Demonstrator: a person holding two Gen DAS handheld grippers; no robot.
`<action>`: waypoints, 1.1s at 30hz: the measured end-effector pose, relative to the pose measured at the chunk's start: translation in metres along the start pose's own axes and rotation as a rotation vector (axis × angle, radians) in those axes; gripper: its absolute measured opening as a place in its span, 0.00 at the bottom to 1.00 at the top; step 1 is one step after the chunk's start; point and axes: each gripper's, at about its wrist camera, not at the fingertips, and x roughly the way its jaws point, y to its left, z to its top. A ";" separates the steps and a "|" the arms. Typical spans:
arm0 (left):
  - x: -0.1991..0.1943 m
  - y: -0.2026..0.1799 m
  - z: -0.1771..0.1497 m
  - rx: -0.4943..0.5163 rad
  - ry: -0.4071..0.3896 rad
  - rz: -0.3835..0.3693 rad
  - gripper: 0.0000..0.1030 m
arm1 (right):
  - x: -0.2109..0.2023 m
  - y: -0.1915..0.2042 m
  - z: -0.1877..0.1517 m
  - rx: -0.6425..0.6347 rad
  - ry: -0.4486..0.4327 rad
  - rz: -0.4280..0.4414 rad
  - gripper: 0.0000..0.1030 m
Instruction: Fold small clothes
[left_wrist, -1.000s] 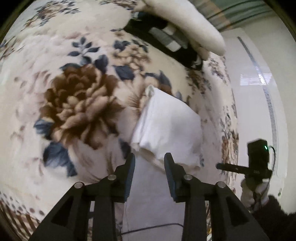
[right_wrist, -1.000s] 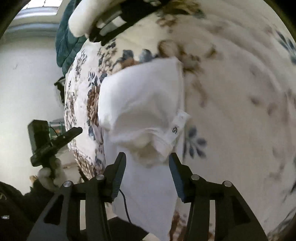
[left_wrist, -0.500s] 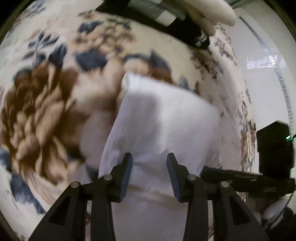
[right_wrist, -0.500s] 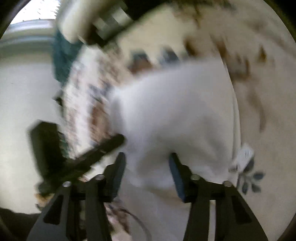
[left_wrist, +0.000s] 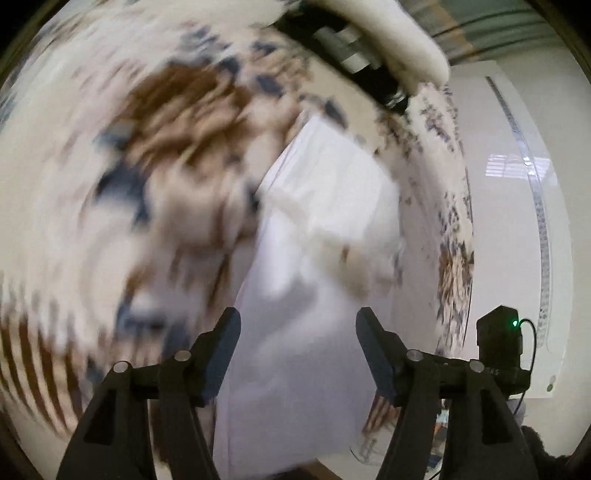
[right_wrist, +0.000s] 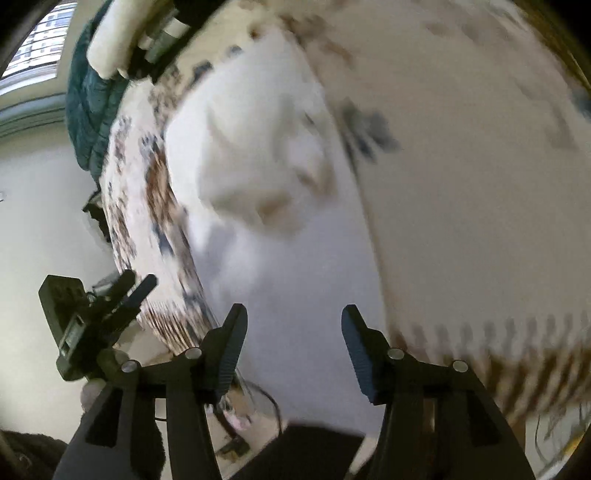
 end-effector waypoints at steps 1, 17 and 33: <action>-0.001 0.007 -0.014 -0.011 0.013 0.012 0.61 | 0.001 -0.009 -0.011 0.008 0.014 -0.009 0.54; 0.066 0.043 -0.127 0.005 0.213 0.095 0.16 | 0.096 -0.081 -0.094 0.154 0.150 0.036 0.51; -0.027 0.004 -0.053 -0.195 0.030 -0.178 0.02 | -0.008 0.011 -0.066 0.049 -0.019 0.279 0.05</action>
